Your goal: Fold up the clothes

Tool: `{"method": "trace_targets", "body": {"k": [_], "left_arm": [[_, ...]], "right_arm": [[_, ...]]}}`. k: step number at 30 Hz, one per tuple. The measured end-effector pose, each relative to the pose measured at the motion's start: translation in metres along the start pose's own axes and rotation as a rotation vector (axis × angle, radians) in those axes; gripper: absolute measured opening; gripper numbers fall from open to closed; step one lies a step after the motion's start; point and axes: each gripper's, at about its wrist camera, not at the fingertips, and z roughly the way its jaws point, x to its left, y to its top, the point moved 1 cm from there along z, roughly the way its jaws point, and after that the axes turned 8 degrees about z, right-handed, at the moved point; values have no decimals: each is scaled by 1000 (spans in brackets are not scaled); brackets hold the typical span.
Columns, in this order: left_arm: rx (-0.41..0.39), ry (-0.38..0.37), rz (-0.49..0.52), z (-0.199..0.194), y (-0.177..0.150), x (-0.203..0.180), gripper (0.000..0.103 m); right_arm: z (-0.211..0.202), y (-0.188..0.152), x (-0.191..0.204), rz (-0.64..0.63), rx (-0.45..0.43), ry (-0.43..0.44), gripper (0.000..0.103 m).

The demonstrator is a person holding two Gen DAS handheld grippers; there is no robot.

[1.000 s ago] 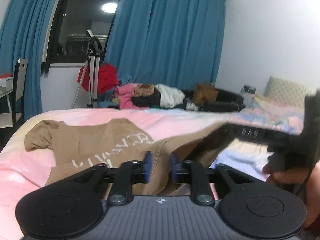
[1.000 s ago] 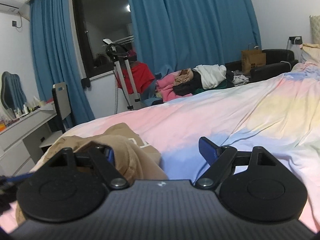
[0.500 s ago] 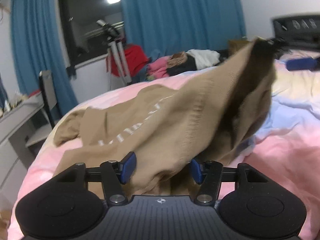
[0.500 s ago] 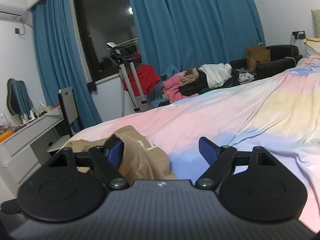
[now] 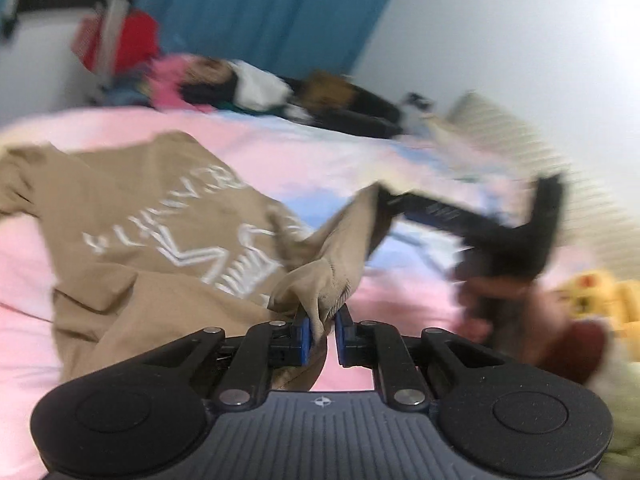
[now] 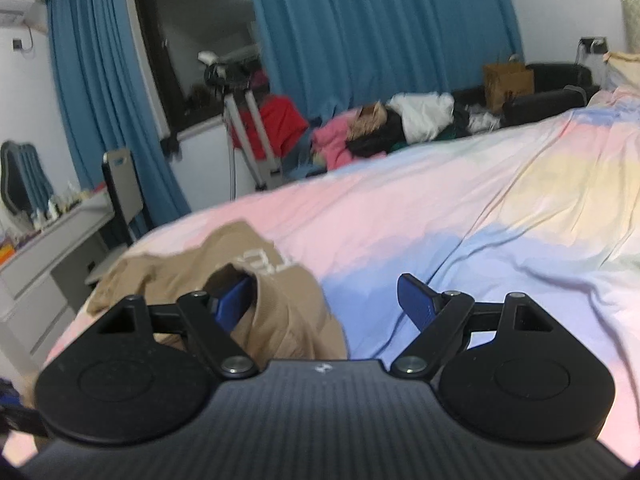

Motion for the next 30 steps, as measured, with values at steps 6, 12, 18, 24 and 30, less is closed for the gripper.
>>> {"method": "trace_targets", "body": {"k": [6,12,18,24,30], "left_arm": [[133,63,-149,21,-12,40,21],[113,240,-55,23,-12,10,70],[43,432,-16,37,-14,-20,82],[106,525,206,67,-25,-63,83],[173,739,320,102,-42,-82,84]], "right_arm": [[26,-13,7,-37,139,2,81],[24,-14,4,-16,138,-14,81],[20,-13,3,-17,128,-15,81],[18,-11,1,-8,127,-12,81],[16,-12,1,-17,130,-11,81]]}}
